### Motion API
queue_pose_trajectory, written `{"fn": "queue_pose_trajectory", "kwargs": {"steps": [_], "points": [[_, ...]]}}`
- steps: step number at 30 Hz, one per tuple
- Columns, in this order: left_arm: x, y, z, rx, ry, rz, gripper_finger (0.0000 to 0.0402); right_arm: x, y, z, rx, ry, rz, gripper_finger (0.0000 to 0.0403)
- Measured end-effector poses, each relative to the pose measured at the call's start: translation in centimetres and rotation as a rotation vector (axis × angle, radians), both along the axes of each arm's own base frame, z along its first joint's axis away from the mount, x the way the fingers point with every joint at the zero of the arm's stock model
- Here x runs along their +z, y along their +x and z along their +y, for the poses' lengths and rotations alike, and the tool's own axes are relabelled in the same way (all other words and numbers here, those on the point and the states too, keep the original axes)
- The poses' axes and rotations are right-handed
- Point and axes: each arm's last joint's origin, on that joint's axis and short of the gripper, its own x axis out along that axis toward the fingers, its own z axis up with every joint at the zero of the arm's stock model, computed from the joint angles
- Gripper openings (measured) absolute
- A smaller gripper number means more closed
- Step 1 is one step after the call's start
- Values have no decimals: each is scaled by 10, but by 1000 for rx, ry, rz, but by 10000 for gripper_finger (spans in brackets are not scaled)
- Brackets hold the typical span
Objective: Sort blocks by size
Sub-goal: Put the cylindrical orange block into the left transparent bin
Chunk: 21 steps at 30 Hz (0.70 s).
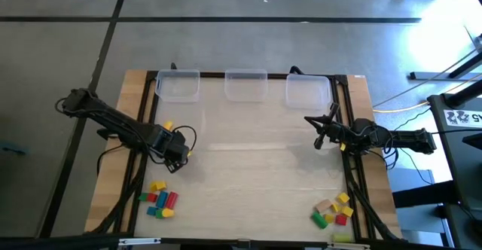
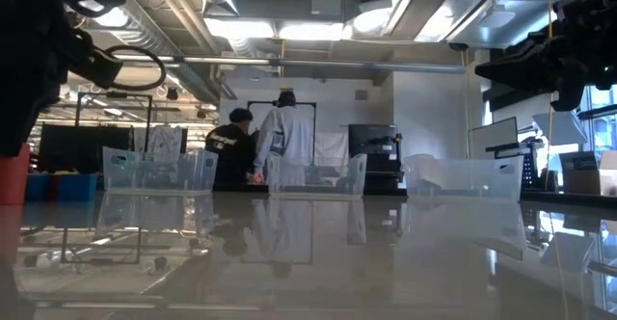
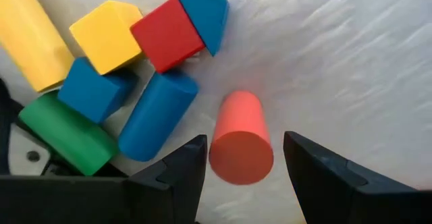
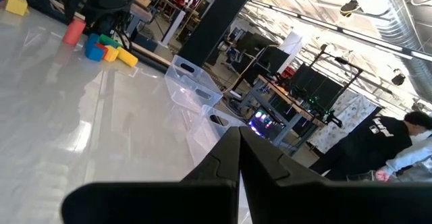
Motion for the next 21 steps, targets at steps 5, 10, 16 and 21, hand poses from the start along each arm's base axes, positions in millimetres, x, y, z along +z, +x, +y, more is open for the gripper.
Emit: {"fn": "queue_pose_trajectory", "kwargs": {"steps": [5, 10, 16, 21], "points": [[-10, -4, 2, -6, 7, 17, 194, 0, 0, 0, 0, 0, 0, 12], [-16, -8, 3, -9, 14, 38, 174, 0, 0, 0, 0, 0, 0, 12], [-15, -8, 3, -36, 13, 34, 125, 0, 0, 0, 0, 0, 1, 12], [-14, -8, 3, -49, 15, 37, 125, 0, 0, 0, 0, 0, 1, 12]]}}
